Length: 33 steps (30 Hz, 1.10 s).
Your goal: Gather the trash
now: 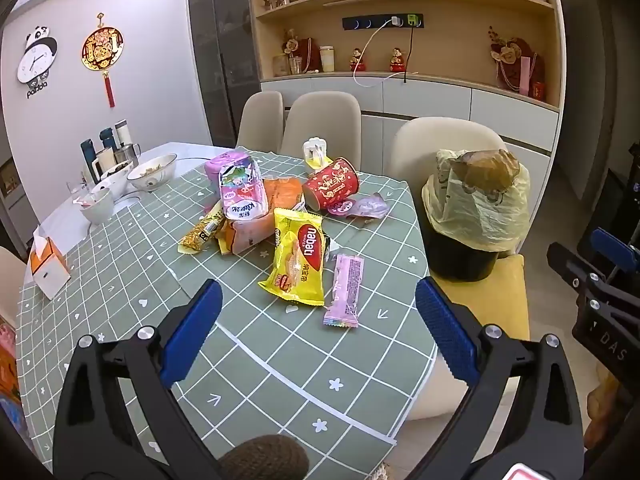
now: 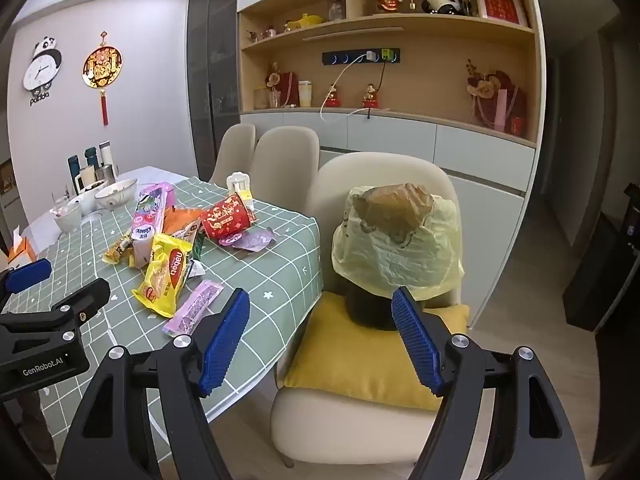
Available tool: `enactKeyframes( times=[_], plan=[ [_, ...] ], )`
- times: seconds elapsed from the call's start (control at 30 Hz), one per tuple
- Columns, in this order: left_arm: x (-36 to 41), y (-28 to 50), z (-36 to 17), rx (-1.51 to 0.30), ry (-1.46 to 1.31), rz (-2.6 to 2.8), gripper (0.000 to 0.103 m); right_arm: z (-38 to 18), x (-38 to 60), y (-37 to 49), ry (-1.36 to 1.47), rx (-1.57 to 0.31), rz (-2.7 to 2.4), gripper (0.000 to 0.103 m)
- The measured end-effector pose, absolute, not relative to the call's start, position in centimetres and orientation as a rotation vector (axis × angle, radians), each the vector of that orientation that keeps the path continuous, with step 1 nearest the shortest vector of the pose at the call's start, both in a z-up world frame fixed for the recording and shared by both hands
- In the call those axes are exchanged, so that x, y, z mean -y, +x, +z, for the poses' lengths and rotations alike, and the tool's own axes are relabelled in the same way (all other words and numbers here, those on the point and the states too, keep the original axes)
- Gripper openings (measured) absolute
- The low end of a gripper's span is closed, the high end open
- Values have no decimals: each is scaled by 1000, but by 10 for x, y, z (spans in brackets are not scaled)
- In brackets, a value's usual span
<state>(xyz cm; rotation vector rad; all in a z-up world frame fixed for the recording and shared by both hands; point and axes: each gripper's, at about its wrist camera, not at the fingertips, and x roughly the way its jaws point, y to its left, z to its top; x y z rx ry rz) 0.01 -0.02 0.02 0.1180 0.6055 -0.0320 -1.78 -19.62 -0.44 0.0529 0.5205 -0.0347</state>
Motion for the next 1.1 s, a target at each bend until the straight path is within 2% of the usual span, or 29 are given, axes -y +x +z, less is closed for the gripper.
enactKeyframes(
  times=[1.1],
  plan=[
    [-1,1,8,-575,103,-34,93,-3,193,-17,31,-503,-44,70]
  ],
)
